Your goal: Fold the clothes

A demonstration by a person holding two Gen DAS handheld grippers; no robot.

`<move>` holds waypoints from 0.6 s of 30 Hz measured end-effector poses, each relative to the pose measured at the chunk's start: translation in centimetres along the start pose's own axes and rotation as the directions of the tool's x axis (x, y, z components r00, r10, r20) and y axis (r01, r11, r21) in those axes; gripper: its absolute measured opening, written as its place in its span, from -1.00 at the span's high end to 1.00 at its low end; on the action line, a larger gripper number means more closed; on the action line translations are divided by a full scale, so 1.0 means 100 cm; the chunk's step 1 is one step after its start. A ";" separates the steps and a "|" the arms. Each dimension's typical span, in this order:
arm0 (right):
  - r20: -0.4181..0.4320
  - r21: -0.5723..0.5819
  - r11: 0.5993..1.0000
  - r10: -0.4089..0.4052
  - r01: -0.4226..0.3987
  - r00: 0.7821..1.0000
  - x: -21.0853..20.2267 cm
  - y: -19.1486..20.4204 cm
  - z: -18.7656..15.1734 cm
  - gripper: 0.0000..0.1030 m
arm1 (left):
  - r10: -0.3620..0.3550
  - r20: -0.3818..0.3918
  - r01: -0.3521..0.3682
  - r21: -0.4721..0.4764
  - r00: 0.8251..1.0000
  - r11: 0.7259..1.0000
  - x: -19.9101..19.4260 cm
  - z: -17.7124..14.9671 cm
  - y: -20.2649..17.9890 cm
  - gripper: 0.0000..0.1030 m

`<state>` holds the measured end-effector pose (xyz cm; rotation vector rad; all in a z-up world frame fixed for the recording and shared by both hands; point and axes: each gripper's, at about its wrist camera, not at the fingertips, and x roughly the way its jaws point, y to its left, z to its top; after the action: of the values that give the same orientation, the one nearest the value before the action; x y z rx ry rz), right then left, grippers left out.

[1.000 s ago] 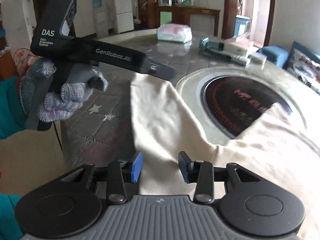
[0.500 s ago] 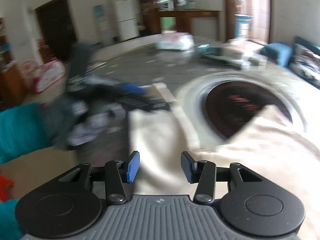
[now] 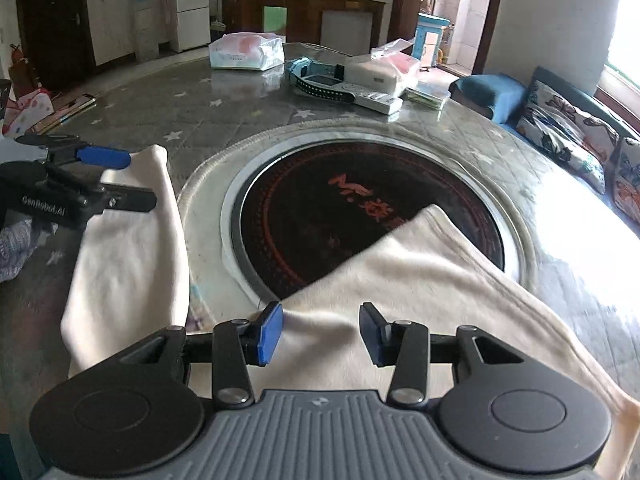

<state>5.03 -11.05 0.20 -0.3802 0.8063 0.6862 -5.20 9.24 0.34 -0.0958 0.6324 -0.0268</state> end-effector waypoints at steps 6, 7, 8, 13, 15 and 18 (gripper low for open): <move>0.009 0.071 0.997 0.007 -0.007 1.000 0.018 -0.024 0.022 0.14 | -0.012 0.008 0.012 -0.019 1.000 1.000 -0.001 -0.001 0.003 -0.91; 0.005 0.086 0.996 0.006 -0.006 1.000 0.023 -0.029 0.026 0.14 | -0.015 0.009 0.015 -0.023 1.000 1.000 -0.002 0.000 0.003 -0.92; 0.001 0.100 0.995 0.005 -0.005 1.000 0.027 -0.034 0.029 0.14 | -0.018 0.010 0.019 -0.025 1.000 1.000 -0.002 -0.001 0.004 -0.93; -0.005 0.114 0.993 -0.024 0.024 1.000 0.049 -0.050 0.045 0.13 | -0.024 0.006 0.024 -0.024 1.000 0.999 -0.001 0.000 0.004 -0.97; -0.007 0.122 0.992 -0.036 0.036 0.999 0.053 -0.055 0.051 0.14 | -0.025 0.005 0.025 -0.021 1.000 0.999 -0.001 0.000 0.003 -0.98; -0.003 0.120 0.991 -0.051 0.051 0.999 0.044 -0.058 0.051 0.13 | -0.025 0.004 0.025 -0.019 1.000 0.999 -0.002 -0.001 0.003 -0.99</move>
<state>13.92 -10.61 0.43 -0.2908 0.8308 0.5871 -5.36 9.56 0.36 -0.1225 0.6276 -0.0446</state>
